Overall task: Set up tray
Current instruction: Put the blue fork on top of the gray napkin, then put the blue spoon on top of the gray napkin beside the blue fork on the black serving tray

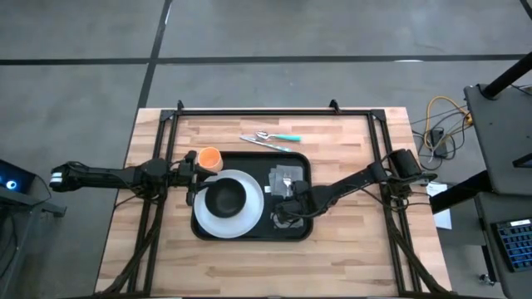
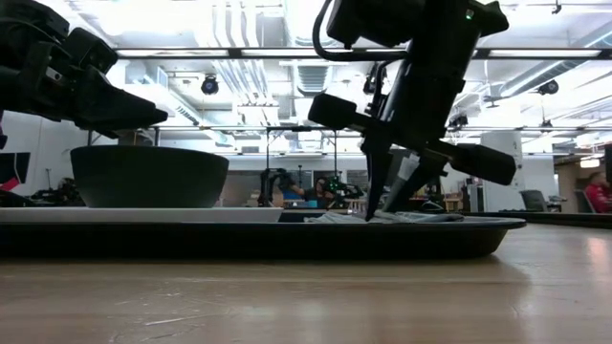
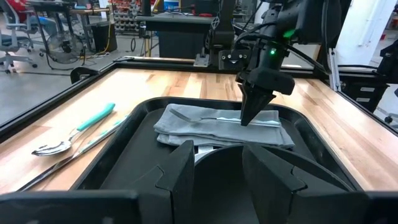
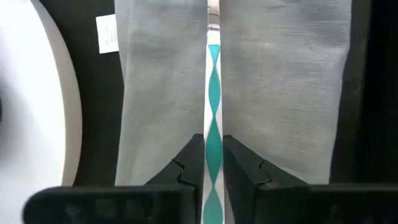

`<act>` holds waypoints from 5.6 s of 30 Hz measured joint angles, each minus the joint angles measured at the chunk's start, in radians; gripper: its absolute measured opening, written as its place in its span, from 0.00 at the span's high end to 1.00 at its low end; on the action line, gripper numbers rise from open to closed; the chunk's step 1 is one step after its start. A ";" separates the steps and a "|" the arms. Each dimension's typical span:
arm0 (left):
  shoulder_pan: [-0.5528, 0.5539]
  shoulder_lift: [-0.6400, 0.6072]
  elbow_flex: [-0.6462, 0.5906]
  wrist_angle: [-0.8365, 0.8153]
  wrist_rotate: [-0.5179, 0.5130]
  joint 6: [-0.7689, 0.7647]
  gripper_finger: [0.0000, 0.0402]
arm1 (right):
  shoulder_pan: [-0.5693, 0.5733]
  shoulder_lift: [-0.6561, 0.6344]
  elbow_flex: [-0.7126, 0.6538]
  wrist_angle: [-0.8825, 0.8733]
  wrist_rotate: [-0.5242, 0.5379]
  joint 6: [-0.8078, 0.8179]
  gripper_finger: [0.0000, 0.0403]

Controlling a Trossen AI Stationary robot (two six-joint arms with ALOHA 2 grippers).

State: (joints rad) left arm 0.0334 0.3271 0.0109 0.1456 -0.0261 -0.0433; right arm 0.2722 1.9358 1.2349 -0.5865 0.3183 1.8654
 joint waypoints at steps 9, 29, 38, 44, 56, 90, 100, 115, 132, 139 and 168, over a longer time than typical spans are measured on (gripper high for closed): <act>0.000 0.000 0.000 0.000 0.000 0.000 0.71 | -0.002 0.000 -0.001 0.000 -0.001 -0.010 0.76; 0.000 0.000 0.000 0.000 0.000 0.000 0.71 | -0.063 0.000 0.051 -0.001 0.003 -0.196 0.68; 0.000 0.000 0.000 0.000 0.000 0.000 0.71 | -0.204 0.000 0.109 -0.007 -0.069 -0.497 0.69; 0.000 0.000 0.000 0.000 0.000 0.000 0.71 | -0.323 0.000 0.111 -0.008 -0.141 -0.711 0.66; 0.000 0.000 0.000 0.000 0.000 0.000 0.71 | -0.524 -0.003 0.119 -0.002 -0.241 -1.085 0.62; 0.000 0.000 0.000 0.000 0.000 0.000 0.71 | -0.765 -0.003 0.300 -0.081 -0.409 -1.876 0.61; 0.000 0.000 0.000 0.000 0.000 0.000 0.71 | -0.708 0.102 0.299 -0.020 -0.415 -1.933 0.62; 0.000 0.000 0.000 0.000 0.000 0.000 0.71 | -0.719 0.179 0.342 -0.013 -0.476 -1.975 0.61; 0.000 0.000 0.000 0.000 0.000 0.000 0.71 | -0.735 0.246 0.421 -0.129 -0.457 -1.973 0.68; 0.000 0.000 0.000 0.000 0.000 0.000 0.71 | -0.742 0.246 0.450 -0.182 -0.457 -1.975 0.69; 0.000 0.000 0.000 0.000 0.000 0.000 0.71 | -0.753 0.294 0.549 -0.316 -0.479 -1.977 0.60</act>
State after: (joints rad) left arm 0.0332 0.3268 0.0113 0.1459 -0.0261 -0.0435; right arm -0.4808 2.2301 1.7840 -0.9021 -0.1611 -0.1117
